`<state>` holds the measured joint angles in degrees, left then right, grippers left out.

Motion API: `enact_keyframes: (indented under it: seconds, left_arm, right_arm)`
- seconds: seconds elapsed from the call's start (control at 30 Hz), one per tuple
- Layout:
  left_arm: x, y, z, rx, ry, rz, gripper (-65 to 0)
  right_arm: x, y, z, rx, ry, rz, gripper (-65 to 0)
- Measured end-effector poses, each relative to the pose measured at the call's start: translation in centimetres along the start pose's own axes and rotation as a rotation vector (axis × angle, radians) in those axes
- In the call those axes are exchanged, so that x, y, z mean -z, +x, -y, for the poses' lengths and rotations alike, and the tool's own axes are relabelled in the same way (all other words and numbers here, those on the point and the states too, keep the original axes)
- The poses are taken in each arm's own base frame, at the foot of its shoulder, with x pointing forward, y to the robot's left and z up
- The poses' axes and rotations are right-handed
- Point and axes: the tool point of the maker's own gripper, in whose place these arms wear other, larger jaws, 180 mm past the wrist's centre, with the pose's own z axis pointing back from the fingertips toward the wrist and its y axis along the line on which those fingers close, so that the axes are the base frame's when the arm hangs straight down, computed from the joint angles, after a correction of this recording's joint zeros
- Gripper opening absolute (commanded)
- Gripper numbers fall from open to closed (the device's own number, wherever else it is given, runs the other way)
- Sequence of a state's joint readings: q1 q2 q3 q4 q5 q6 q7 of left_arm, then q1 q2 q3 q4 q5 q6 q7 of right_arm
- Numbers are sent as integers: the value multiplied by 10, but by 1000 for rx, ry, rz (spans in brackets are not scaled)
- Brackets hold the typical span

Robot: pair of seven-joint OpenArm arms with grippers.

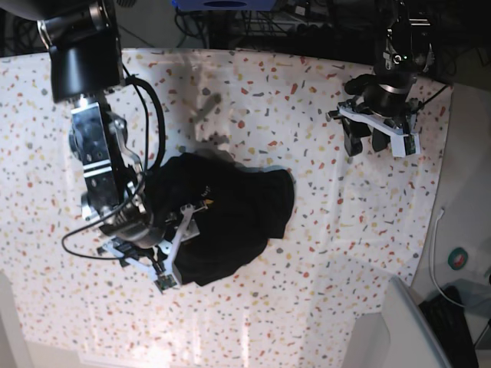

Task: Layout the t-shirt on the table in an organized manner, then fold the t-shirt properly
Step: 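Grasp the black t-shirt with both grippers and lift it up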

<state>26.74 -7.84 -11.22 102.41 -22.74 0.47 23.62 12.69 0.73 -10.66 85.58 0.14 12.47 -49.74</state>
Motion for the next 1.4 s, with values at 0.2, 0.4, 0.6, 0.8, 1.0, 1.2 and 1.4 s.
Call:
enact_keyframes:
  seconds: [0.2, 0.4, 0.6, 0.8, 1.0, 1.2, 1.4]
  left_arm:
    - [5, -21, -11, 3, 22, -59, -344]
    - [14, -9, -27, 47, 39, -44, -346]
    - [20, -10, -36, 62, 52, -62, -347]
    - [37, -15, -36, 40, 53, -82, -508]
    - [64, -21, -15, 40, 15, -114, -650]
    - [82, -29, 54, 117, -146, -147, -650]
    - [107, -30, 119, 177, -267, -173, -650]
  right_arm:
    - [24, 31, -1, -10, 31, 46, -248]
    - [50, 30, -34, -18, 135, -6, -252]
    - [53, 17, -51, -11, 164, 12, -645]
    - [6, -14, -69, 6, 160, 78, -650]
    - [-21, -59, -96, 45, 195, 52, -650]
    - [-42, -75, -96, 53, 184, 58, -650]
    - [-55, -45, -69, 7, 121, 144, -650]
